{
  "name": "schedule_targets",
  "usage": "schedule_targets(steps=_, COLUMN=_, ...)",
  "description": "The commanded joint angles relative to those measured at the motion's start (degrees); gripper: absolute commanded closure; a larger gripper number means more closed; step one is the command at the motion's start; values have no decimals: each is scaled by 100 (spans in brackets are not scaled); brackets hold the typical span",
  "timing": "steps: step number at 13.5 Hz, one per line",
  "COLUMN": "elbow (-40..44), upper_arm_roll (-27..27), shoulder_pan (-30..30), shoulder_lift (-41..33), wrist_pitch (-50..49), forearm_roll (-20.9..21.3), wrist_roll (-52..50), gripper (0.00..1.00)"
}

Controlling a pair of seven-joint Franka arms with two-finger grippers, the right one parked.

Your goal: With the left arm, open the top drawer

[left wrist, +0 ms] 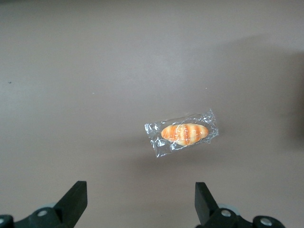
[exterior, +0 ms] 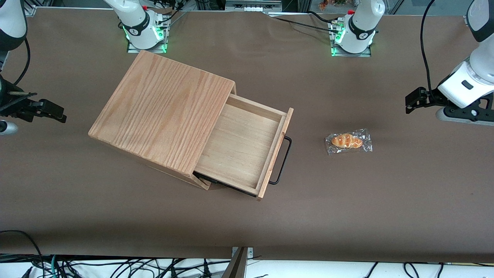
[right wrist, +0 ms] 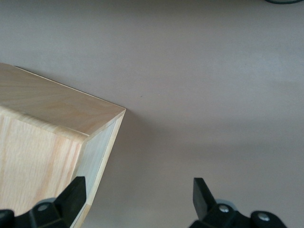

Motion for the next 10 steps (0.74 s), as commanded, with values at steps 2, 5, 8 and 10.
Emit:
schedule_targets(steps=2, elbow=-242, upper_arm_roll=-7, shoulder_pan=86, shoulder_lift=-196, wrist_pitch=117, forearm_roll=-74, wrist_roll=156, gripper=0)
schedule_targets(steps=5, elbow=-233, upper_arm_roll=-7, shoulder_pan=112, shoulder_lift=-152, wrist_pitch=117, forearm_roll=-74, wrist_roll=191, gripper=0)
schedule_targets(steps=8, elbow=-233, upper_arm_roll=-7, shoulder_pan=112, shoulder_lift=-160, wrist_pitch=117, forearm_roll=-74, wrist_roll=182, gripper=0)
schedule_targets(steps=10, elbow=-233, upper_arm_roll=-7, shoulder_pan=112, shoulder_lift=-151, wrist_pitch=117, forearm_roll=-74, wrist_roll=174, gripper=0)
